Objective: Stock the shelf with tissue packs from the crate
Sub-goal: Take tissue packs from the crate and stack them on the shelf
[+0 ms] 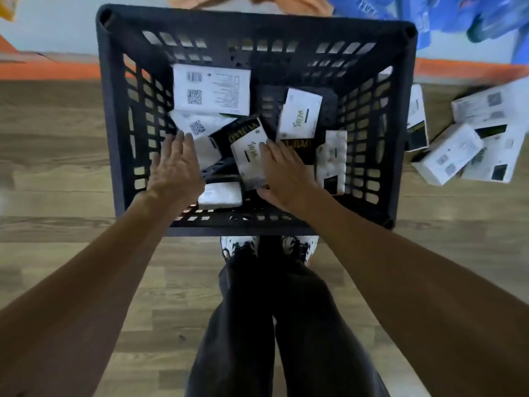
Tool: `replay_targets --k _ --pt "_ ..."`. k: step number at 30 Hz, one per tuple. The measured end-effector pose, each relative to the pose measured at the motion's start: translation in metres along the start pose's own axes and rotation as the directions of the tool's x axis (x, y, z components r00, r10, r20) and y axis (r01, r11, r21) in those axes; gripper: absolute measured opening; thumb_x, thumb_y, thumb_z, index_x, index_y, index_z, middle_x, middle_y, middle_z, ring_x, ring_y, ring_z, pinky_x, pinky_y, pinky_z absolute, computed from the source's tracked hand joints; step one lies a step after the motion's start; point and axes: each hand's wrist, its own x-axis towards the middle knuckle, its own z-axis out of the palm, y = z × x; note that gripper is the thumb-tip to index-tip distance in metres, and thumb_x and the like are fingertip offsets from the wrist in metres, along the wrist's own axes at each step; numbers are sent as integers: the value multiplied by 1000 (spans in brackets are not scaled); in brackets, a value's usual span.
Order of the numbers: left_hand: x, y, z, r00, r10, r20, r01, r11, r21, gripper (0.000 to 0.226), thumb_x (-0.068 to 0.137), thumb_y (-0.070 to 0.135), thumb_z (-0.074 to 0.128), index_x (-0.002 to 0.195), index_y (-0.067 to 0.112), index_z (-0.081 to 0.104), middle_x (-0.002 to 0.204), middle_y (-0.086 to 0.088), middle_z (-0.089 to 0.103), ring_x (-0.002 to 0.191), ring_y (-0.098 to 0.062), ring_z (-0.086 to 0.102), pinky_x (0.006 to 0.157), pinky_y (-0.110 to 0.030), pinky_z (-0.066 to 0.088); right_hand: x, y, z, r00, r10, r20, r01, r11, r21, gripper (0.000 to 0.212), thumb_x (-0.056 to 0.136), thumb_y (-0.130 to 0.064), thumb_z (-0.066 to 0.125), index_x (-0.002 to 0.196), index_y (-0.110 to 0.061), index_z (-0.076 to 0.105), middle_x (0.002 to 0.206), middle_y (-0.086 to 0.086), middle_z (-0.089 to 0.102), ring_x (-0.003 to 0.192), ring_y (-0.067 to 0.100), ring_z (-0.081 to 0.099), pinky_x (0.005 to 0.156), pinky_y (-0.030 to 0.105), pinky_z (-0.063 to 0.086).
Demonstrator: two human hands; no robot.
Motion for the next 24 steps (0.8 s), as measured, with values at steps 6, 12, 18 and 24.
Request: replay_targets --k 6,12,18,24 --pt "17 -7 27 995 52 -85 -56 997 -47 76 94 16 52 153 10 4 161 -7 7 148 -25 3 120 -45 10 23 -5 34 1000 21 6 -20 995 -93 98 88 -50 61 154 -11 0 162 7 0 148 29 -2 118 51 13" --pt "32 -17 36 977 144 -160 -150 988 -27 75 93 16 55 152 4 11 158 -16 17 147 -32 10 120 -45 13 35 -11 40 999 51 6 -51 997 -60 87 88 -45 60 152 -16 8 161 7 2 147 37 -1 114 57 20" --pt "41 -15 48 973 106 -207 -111 994 -17 73 90 3 53 151 3 13 155 -19 23 143 -34 21 120 -42 14 47 -10 55 995 96 -1 -96 995 -34 92 90 -46 59 153 -10 2 162 10 -2 147 38 -4 115 51 23" --pt "34 -10 42 969 96 -228 -97 995 7 60 93 2 49 148 4 24 146 -18 39 133 -36 37 110 -43 28 53 -27 61 990 141 -11 -141 986 -93 87 93 -35 56 151 -1 1 161 17 -2 144 48 1 107 59 31"
